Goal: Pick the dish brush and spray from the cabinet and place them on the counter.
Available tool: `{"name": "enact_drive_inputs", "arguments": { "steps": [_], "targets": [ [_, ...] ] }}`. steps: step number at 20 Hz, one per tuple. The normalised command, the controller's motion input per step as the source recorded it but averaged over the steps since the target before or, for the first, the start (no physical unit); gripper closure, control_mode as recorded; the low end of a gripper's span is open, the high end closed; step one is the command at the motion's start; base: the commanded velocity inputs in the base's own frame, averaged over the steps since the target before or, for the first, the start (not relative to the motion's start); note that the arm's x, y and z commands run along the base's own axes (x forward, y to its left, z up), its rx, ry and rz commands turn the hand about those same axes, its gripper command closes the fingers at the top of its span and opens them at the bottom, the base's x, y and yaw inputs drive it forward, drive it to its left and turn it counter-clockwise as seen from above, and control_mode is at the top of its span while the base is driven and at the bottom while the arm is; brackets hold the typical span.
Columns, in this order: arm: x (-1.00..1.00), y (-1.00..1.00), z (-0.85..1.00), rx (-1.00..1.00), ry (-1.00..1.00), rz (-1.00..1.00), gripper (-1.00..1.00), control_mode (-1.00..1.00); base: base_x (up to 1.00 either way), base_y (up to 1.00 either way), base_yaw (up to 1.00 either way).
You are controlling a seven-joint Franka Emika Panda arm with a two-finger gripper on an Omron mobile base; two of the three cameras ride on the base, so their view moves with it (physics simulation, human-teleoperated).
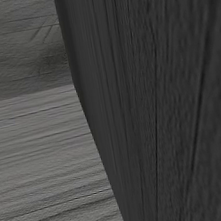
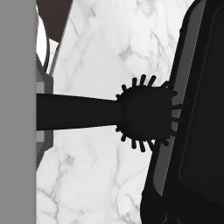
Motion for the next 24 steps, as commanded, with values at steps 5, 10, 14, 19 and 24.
{"name": "enact_drive_inputs", "arguments": {
  "steps": [5, 10, 14, 19, 24],
  "targets": [
    [0.1, -0.02, -0.22, 0.0, 0.0, 0.0, 1.0, -1.0, 0.0, 0.0, 0.0],
    [0.06, 0.0, -0.12, -0.01, -0.02, 0.03, 1.0, -1.0, 0.0, 0.0, 0.0],
    [0.01, 0.0, -0.03, -0.03, -0.02, 0.07, 1.0, -1.0, 0.0, 0.0, 0.0],
    [0.0, 0.0, 0.0, -0.08, 0.0, 0.09, 1.0, -1.0, 0.0, 0.0, 0.0],
    [0.02, 0.0, 0.0, -0.09, 0.0, 0.12, 1.0, -1.0, 0.0, 0.0, 0.0]
  ]
}}
